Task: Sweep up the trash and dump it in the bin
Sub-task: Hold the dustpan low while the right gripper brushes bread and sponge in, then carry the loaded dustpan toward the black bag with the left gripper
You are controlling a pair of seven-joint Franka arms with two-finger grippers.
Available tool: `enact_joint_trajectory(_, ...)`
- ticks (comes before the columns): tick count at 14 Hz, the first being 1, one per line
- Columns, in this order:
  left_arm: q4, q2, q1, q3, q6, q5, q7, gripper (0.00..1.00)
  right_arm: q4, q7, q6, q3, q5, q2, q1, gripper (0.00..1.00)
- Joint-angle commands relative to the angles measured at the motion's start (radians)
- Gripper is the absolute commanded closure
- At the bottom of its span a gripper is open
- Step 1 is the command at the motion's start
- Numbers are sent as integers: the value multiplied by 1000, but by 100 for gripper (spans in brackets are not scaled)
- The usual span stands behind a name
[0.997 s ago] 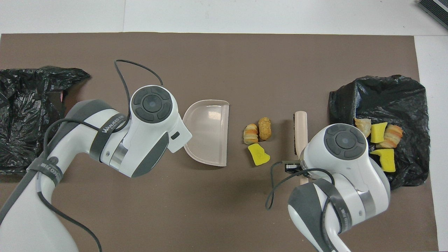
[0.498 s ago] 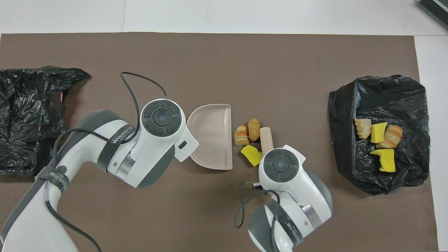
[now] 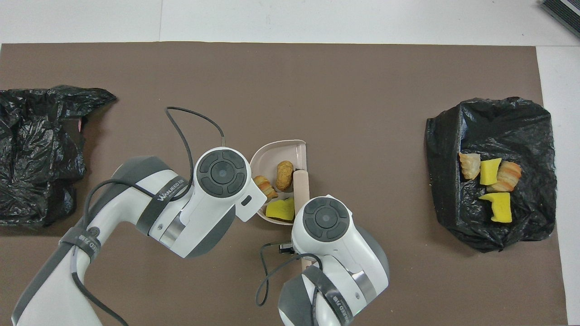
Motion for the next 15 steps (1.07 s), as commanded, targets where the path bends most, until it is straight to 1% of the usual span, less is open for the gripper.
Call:
enact_joint_trajectory(1,-60,-28,-12,10,66,-9,-13,100,76,24,-95,-4,28,-36,-10,100)
enact_joint_trajectory(2,-66,-28,-8,10,83,-34,-8,100,81,24,-138,-12,26,-65,-14,100)
enact_joint_trajectory(4,-67,-25,20,10,88,-87,11,100,81,25,-216,-11,20,-142,-72,100)
enact_joint_trajectory(6,-61,-19,51,10,91,-123,65,100,85,25,-305,-11,20,-190,-108,100)
enact_joint_trajectory(9,-57,-8,115,11,117,-207,203,100,72,16,-394,-6,20,-244,-119,100)
enact_joint_trajectory(11,-57,4,161,11,141,-273,292,100,-12,12,-373,-1,50,-285,-101,100)
enact_joint_trajectory(13,-57,6,190,11,157,-337,361,100,-72,38,-309,0,83,-288,-20,100)
enact_joint_trajectory(15,-49,12,226,11,172,-385,427,100,-135,85,-217,0,87,-284,30,100)
